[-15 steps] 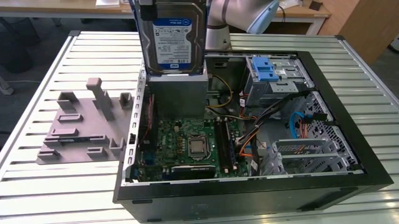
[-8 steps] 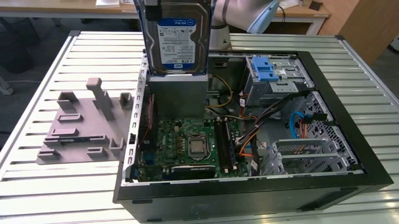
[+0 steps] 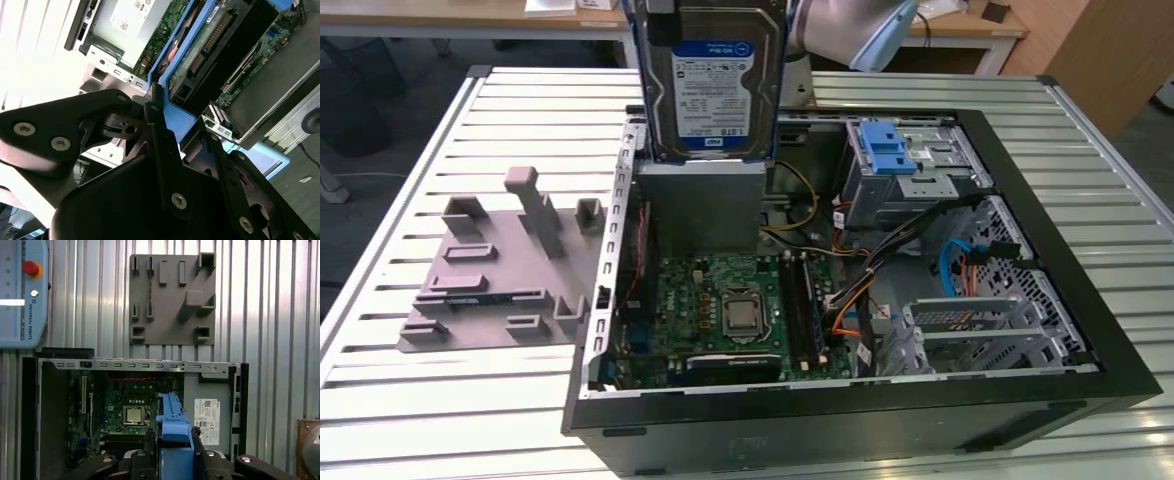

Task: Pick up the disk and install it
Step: 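Pick up the disk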

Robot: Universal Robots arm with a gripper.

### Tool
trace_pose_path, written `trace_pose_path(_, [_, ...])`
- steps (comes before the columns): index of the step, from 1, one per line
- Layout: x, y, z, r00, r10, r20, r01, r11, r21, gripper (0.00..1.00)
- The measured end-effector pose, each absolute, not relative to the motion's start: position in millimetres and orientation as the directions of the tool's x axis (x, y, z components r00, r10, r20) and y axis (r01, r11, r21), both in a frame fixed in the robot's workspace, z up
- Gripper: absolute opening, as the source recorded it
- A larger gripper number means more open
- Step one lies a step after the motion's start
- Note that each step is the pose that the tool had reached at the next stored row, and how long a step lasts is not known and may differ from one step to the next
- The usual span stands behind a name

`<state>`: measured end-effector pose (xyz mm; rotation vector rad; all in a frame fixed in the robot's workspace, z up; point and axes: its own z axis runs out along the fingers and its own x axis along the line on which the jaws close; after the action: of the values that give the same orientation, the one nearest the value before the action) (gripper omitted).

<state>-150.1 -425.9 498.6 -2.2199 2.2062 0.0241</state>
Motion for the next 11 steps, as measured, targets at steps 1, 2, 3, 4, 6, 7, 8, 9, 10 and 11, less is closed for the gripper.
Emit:
trace_pose_path(1, [-149.0,-425.9,498.6,0.006,-1.000,-0.019,-1.000,-0.006,0.003,0.36])
trace_pose_path(2, [-148.1,-425.9,498.5,0.006,-1.000,-0.019,-1.000,-0.006,0.002,0.36])
trace_pose_path(3, [-147.2,-425.9,498.4,0.006,-1.000,-0.019,-1.000,-0.006,0.002,0.36])
trace_pose_path(4, [-146.3,-425.9,498.4,0.006,-1.000,-0.019,-1.000,-0.006,0.002,0.36])
trace_pose_path(6, [-144.5,-425.9,498.3,0.006,-1.000,-0.019,-1.000,-0.006,0.002,0.36])
trace_pose_path(7, [-143.4,-425.9,498.2,0.006,-1.000,-0.019,-1.000,-0.006,0.002,0.36])
trace_pose_path(8, [-142.4,-425.9,498.2,0.006,-1.000,-0.019,-1.000,-0.006,0.003,0.36])
trace_pose_path(9, [-141.5,-425.9,498.1,0.006,-1.000,-0.019,-1.000,-0.006,0.002,0.36])
trace_pose_path(10, [-140.6,-425.9,498.1,0.006,-1.000,-0.019,-1.000,-0.006,0.003,0.36])
trace_pose_path(11, [-139.6,-425.9,498.0,0.006,-1.000,-0.019,-1.000,-0.006,0.003,0.36])
